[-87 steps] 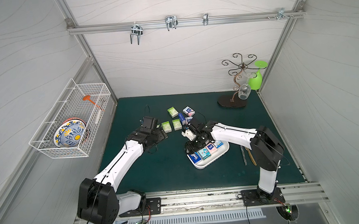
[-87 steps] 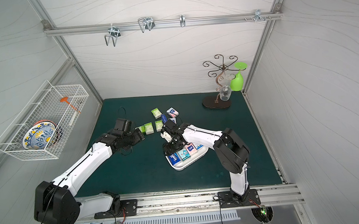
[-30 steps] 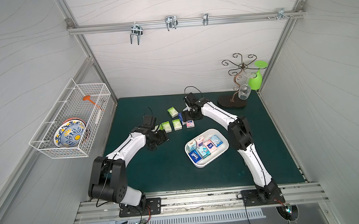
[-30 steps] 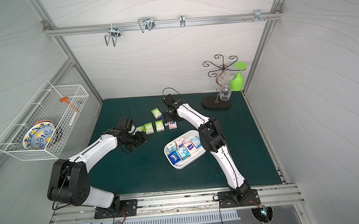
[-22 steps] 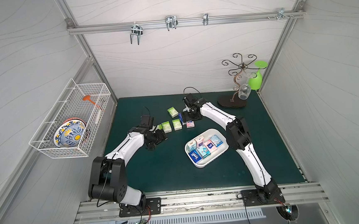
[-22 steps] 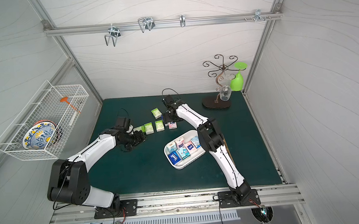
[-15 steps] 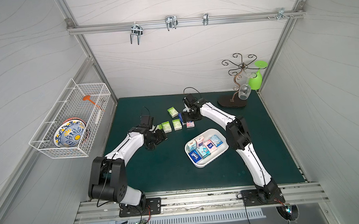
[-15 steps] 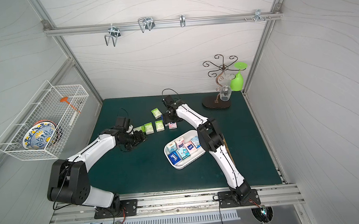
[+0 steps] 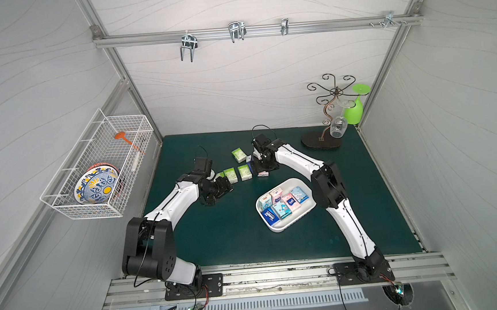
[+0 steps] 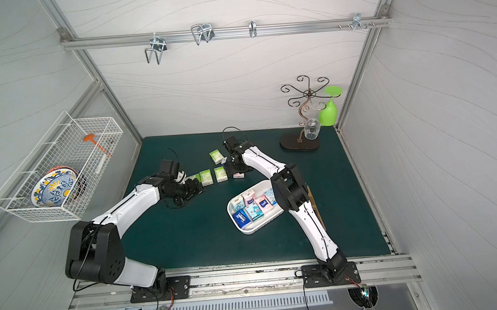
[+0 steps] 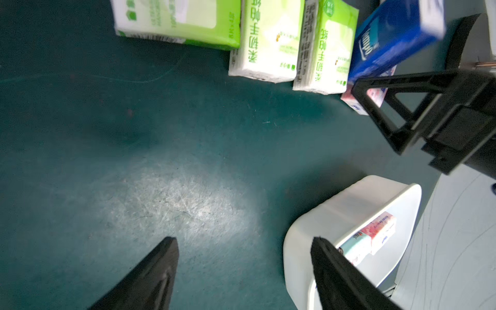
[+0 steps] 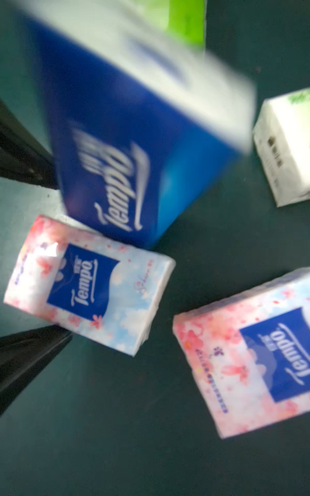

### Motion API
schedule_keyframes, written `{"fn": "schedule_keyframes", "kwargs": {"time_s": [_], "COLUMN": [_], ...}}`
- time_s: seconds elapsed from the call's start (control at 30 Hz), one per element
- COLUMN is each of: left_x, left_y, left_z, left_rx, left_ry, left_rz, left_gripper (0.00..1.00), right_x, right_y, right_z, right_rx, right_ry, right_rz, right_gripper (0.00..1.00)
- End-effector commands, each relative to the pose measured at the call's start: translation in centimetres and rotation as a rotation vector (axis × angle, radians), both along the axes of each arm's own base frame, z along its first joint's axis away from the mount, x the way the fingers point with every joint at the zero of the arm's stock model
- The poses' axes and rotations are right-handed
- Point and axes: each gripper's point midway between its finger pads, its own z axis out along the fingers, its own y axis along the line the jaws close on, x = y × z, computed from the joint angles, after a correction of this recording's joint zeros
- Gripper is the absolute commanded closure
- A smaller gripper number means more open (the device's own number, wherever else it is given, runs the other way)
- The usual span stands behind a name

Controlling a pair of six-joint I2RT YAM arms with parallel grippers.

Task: Put the pocket tissues into the storage box
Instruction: Pick up the pocket tissues from the center of the board.

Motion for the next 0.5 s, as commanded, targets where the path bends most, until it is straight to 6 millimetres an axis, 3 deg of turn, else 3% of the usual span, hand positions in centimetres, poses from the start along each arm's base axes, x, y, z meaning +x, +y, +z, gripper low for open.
{"fn": "schedule_keyframes", "kwargs": {"time_s": [0.0, 0.13, 0.27, 0.47], "left_x": [0.7, 0.4, 0.2, -0.1], "left_y": [-0.3, -0.2, -0.2, 0.1], "left_z": [2.0, 2.0, 1.9, 2.1], "left_rx": [-0.027, -0.023, -0.021, 0.001], "left_ry": [-0.038, -0.029, -0.023, -0.021], "left_rz": [-0.003, -0.006, -0.009, -0.013], "left_gripper": [0.18, 0.18, 0.18, 0.18], "right_x": [-1.8, -2.6, -1.6, 0.2], "right_y": [-1.6, -1.9, -2.6, -1.8], "right_z": [-2.1, -1.8, -2.0, -1.4], "right_rx": [-0.104, -0.113, -0.089, -0.025], "right_ry": [0.050, 0.025, 0.045, 0.031], "right_rz": [0.038, 0.051, -0.001, -0.030], "right_gripper": [0.16, 0.16, 0.16, 0.10]}}
